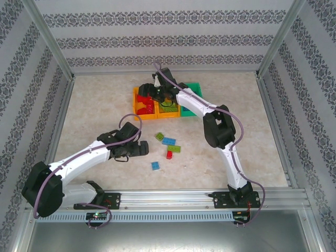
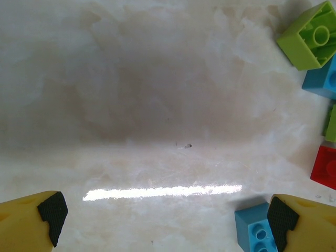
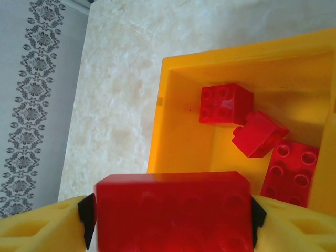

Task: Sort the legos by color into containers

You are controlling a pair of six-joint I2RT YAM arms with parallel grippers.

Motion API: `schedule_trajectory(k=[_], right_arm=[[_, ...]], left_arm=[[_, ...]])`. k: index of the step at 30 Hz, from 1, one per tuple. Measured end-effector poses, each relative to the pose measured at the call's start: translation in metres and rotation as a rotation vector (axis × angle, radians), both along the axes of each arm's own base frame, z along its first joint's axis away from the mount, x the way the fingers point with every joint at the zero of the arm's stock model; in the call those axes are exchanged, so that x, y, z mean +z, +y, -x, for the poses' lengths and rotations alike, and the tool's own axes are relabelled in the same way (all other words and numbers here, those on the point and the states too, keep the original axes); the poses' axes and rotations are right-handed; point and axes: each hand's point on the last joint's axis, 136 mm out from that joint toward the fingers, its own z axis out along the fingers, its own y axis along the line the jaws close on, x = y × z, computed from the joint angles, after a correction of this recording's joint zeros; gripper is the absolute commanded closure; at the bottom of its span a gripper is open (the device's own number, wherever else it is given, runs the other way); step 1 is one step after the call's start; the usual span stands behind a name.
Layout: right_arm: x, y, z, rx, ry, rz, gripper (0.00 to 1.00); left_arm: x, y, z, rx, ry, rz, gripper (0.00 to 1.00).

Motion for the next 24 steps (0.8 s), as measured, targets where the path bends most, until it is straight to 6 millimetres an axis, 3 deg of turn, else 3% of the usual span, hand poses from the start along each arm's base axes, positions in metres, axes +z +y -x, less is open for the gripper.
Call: schedule_trajectory(k=[16, 20, 24], right_arm=[[0.012, -0.002, 0.001, 0.0, -0.033, -0.014, 0.11], [0.028, -0.011, 0.006, -0.004, -0.055, -0.021, 0.11], [0.047, -0.034, 0.013, -0.032, -0.076, -0.028, 0.11]], left_arm=[[-0.002, -0.055, 0.036, -0.02, 0.138, 0.079, 0.0], [-0.007, -0.069, 0.044, -0.015, 0.186, 0.077, 0.0], [-0.018, -0.081, 0.049, 0.01, 0.24, 0.062, 0.04]])
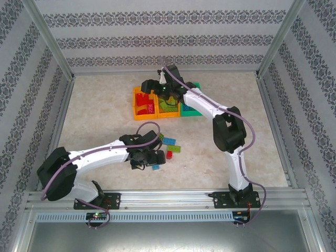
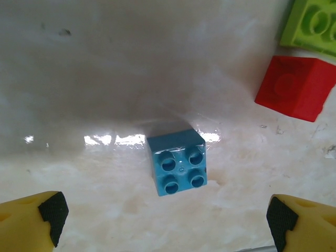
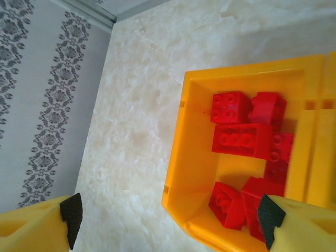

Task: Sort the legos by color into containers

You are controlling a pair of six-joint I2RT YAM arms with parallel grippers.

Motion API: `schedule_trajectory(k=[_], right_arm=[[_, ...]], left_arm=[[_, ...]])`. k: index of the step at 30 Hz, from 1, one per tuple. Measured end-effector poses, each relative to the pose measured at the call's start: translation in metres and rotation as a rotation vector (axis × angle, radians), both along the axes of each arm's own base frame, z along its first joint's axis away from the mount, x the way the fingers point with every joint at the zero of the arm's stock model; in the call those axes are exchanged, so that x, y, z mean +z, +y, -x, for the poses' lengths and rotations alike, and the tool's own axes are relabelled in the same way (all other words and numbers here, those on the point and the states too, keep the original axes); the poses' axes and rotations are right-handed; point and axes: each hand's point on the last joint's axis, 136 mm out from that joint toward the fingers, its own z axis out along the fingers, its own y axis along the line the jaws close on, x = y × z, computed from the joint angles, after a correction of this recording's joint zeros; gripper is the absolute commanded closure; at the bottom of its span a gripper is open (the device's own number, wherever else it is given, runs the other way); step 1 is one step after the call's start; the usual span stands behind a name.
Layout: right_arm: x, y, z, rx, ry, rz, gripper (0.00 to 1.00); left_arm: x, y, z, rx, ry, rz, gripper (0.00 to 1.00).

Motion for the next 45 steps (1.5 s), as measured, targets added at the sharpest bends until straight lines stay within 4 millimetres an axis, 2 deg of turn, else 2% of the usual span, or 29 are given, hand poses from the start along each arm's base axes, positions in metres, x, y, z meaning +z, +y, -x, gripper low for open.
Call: schedule_trajectory(k=[3, 6, 10, 14, 18, 22, 26, 31, 35, 38, 41, 43, 45], right_arm=[[0.01, -0.027, 0.0, -0.038, -0.027, 0.006, 0.12], [0.012, -0.055, 0.0, -0.075, -0.035, 0.017, 0.13], [0.001, -0.089, 0.005, -0.117, -0.023, 0.043, 0.14], [-0.014, -0.123, 0.007, -0.168, 0.008, 0.063, 0.14], [-0.023, -0.154, 0.012, -0.211, 0.026, 0.077, 0.14], [-0.023, -0.176, 0.02, -0.235, 0.016, 0.095, 0.14], [-0.018, -0.187, 0.03, -0.238, -0.007, 0.107, 0.14], [-0.026, -0.205, 0.045, -0.253, -0.003, 0.135, 0.14], [-0.039, -0.225, 0.061, -0.277, 0.003, 0.188, 0.13], [-0.053, -0.238, 0.08, -0.288, 0.011, 0.241, 0.12], [-0.07, -0.25, 0.1, -0.305, 0.039, 0.279, 0.11], [-0.083, -0.258, 0.114, -0.317, 0.066, 0.297, 0.11], [-0.094, -0.265, 0.126, -0.332, 0.09, 0.315, 0.11]], left_arm=[[-0.009, -0.007, 0.0, 0.019, 0.044, -0.019, 0.09], [-0.018, -0.012, -0.002, 0.035, 0.073, -0.039, 0.15], [-0.024, -0.017, -0.005, 0.054, 0.1, -0.056, 0.26], [-0.03, -0.02, -0.005, 0.059, 0.122, -0.069, 0.3], [-0.04, -0.02, -0.004, 0.063, 0.155, -0.102, 0.42], [-0.041, -0.016, -0.002, 0.064, 0.163, -0.126, 0.49], [-0.042, -0.011, -0.002, 0.065, 0.161, -0.147, 0.61], [-0.037, -0.01, -0.006, 0.05, 0.142, -0.165, 0.69], [-0.023, -0.013, -0.017, 0.023, 0.1, -0.179, 0.69], [0.005, -0.024, -0.038, -0.015, 0.021, -0.176, 0.68], [0.047, -0.045, -0.073, -0.06, -0.102, -0.128, 0.68], [0.073, -0.061, -0.104, -0.089, -0.182, -0.089, 0.69], [0.088, -0.071, -0.133, -0.108, -0.235, -0.068, 0.69]])
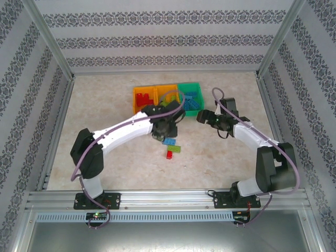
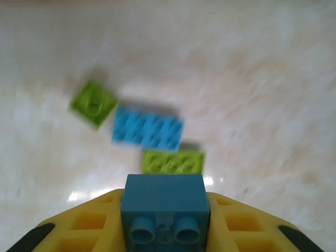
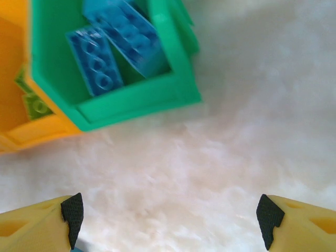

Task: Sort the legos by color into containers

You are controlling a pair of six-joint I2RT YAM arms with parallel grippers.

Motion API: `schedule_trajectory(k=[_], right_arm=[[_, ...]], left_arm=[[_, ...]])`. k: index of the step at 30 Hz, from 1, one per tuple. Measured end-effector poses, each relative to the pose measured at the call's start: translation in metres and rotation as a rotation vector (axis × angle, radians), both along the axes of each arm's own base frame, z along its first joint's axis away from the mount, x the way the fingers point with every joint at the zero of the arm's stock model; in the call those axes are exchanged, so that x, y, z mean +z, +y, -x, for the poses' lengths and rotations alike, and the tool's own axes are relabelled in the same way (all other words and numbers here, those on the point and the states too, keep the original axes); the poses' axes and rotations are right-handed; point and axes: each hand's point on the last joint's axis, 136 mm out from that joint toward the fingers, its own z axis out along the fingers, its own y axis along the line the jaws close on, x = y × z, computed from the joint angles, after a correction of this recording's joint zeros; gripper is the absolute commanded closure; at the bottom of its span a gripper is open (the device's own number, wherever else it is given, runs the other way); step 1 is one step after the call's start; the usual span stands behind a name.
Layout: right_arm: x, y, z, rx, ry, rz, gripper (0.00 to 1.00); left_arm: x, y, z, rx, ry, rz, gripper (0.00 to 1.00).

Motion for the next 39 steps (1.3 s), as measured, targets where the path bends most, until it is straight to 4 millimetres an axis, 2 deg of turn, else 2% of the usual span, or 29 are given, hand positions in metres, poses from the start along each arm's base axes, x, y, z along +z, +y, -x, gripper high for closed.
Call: schedule_trajectory(k=[4, 8, 14, 20, 23, 26, 30, 31, 33, 35, 39], right_arm=[[-0.013, -0.009, 0.021, -0.023, 0.024, 0.019, 0.11], [-0.018, -0.012, 0.037, -0.028, 0.028, 0.021, 0.12], [-0.022, -0.005, 0.051, 0.0, 0.028, 0.033, 0.13], [-0.028, 0.006, 0.065, 0.023, 0.037, 0.04, 0.13], [-0.031, 0.006, 0.068, 0.014, 0.049, 0.045, 0.13], [-0.028, 0.005, 0.068, 0.006, 0.042, 0.047, 0.13], [-0.021, 0.012, 0.069, 0.023, 0.015, 0.051, 0.12], [-0.019, 0.016, 0.071, 0.036, 0.008, 0.052, 0.12], [-0.017, 0.026, 0.074, 0.081, -0.005, 0.063, 0.11], [-0.016, 0.04, 0.08, 0.143, -0.015, 0.082, 0.11], [-0.008, 0.074, 0.091, 0.295, -0.062, 0.118, 0.11]], left_arm=[[0.011, -0.019, -0.064, -0.042, -0.081, 0.024, 0.69], [0.006, -0.04, -0.117, -0.092, -0.128, 0.062, 0.69], [-0.01, -0.063, -0.167, -0.14, -0.143, 0.16, 0.72], [-0.015, -0.072, -0.19, -0.158, -0.155, 0.266, 0.7], [-0.008, -0.077, -0.197, -0.163, -0.178, 0.317, 0.57], [-0.001, -0.082, -0.204, -0.152, -0.197, 0.366, 0.39], [-0.006, -0.086, -0.214, -0.128, -0.201, 0.408, 0.19], [-0.01, -0.085, -0.215, -0.12, -0.193, 0.413, 0.16], [-0.011, -0.085, -0.22, -0.107, -0.19, 0.436, 0.02], [-0.005, -0.086, -0.224, -0.1, -0.205, 0.456, 0.0], [-0.004, -0.084, -0.221, -0.104, -0.198, 0.457, 0.0]])
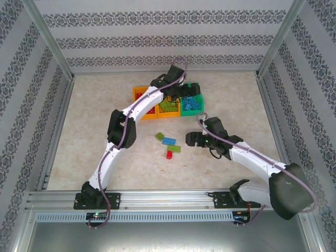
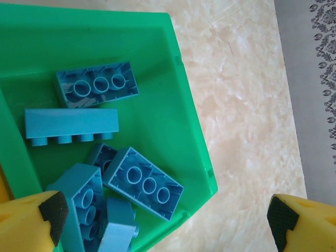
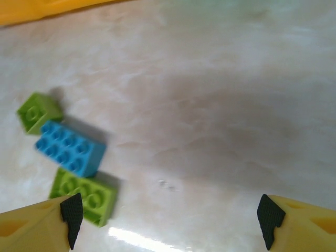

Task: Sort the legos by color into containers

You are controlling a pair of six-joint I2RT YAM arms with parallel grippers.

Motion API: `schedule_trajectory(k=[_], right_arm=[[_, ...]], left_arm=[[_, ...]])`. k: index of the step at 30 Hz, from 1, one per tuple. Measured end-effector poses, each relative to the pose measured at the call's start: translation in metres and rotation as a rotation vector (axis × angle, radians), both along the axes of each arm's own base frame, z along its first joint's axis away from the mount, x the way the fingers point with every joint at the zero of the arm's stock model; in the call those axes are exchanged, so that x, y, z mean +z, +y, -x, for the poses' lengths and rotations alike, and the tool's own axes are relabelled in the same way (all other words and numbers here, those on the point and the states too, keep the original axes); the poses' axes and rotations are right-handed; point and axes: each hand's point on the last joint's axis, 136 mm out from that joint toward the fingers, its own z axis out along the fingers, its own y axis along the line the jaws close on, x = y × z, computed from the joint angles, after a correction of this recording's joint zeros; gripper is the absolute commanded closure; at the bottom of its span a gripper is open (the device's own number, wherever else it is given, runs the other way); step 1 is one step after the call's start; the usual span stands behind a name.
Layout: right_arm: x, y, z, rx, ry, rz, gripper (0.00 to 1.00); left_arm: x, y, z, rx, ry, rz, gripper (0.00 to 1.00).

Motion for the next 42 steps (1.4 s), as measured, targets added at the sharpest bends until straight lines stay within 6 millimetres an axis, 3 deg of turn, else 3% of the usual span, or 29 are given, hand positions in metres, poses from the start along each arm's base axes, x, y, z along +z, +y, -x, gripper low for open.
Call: schedule_trajectory(k=[5, 13, 16, 20, 23, 26, 33, 38, 42], right_arm=[[0.006, 0.038, 0.004, 0.206, -0.053, 0.078, 0.11], [0.015, 0.09, -0.01, 0.492, -0.121, 0.202, 0.12], [0.01, 0.11, -0.013, 0.595, -0.121, 0.249, 0.13], [-0.009, 0.131, -0.009, 0.722, -0.089, 0.317, 0.14], [-0.025, 0.136, -0.003, 0.785, -0.05, 0.359, 0.16], [-0.038, 0.137, 0.001, 0.824, -0.016, 0.402, 0.18], [-0.054, 0.131, -0.009, 0.83, 0.012, 0.504, 0.24], [-0.057, 0.129, -0.016, 0.821, 0.021, 0.545, 0.28], [-0.064, 0.127, -0.02, 0.815, 0.029, 0.576, 0.39]], left_arm=[[0.008, 0.013, 0.021, -0.011, 0.019, -0.028, 0.0], [0.046, 0.056, 0.056, 0.022, -0.008, -0.016, 0.0], [0.04, 0.085, 0.059, 0.069, 0.009, -0.01, 0.0], [0.012, 0.13, 0.066, 0.143, 0.073, -0.032, 0.0], [-0.003, 0.156, 0.078, 0.183, 0.113, -0.052, 0.0], [-0.002, 0.17, 0.088, 0.201, 0.12, -0.054, 0.0], [0.015, 0.193, 0.105, 0.235, 0.085, -0.034, 0.01], [0.006, 0.204, 0.111, 0.254, 0.101, -0.041, 0.0], [-0.006, 0.207, 0.118, 0.257, 0.128, -0.053, 0.0]])
